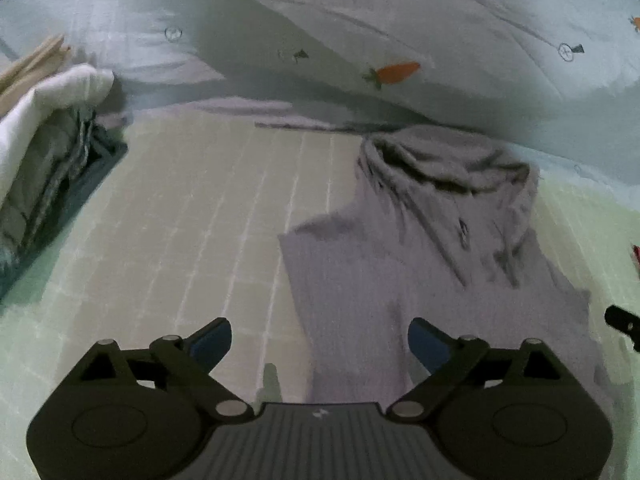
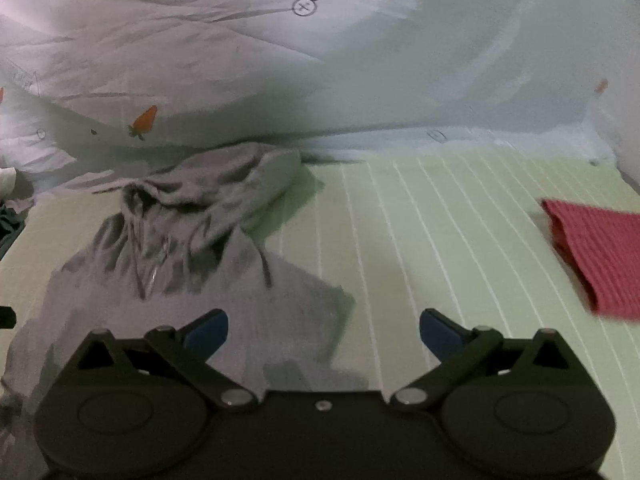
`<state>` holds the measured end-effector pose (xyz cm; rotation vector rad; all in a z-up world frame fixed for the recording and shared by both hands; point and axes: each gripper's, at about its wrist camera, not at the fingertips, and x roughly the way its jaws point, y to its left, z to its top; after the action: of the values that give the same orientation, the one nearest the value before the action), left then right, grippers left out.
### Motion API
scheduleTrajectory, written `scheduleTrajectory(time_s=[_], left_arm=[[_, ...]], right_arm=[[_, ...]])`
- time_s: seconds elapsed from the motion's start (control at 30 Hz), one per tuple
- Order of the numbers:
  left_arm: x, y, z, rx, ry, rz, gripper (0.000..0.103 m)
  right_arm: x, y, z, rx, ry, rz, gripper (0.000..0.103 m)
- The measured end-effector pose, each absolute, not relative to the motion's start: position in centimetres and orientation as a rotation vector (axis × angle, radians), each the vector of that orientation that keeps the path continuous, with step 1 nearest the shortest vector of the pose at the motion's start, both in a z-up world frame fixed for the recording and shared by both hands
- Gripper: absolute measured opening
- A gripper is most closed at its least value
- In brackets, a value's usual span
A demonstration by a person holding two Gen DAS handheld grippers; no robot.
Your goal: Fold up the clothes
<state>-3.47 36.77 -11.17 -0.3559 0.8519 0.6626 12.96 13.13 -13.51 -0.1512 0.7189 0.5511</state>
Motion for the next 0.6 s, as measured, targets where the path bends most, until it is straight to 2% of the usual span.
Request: scheduleTrajectory(time_s=[0.07, 0.3, 0.47, 0.6], left_arm=[[-2.5, 37.5, -10.8, -0.333, 0.843, 0.674, 0.098], [4.7, 41.8, -11.4, -0.299, 0.820, 0.651, 0.099], [11.7, 44.6, -13.8, -0.260, 0.821, 0.606, 0.099], [16.0, 45.2, -16.5, -0.166, 0.885, 0.564, 0.099]], right_arm=[[14.4, 14.4, -13.3, -0.169, 0.698, 0.568, 0.103], [21.8, 19.5, -13.3, -0.198, 0.643, 0.616, 0.103], [26.9, 24.8, -14.8, -0.240, 0.639, 0.655, 0.103], [29.1, 27.5, -16.9, -0.377, 0.678, 0.612, 0.103]])
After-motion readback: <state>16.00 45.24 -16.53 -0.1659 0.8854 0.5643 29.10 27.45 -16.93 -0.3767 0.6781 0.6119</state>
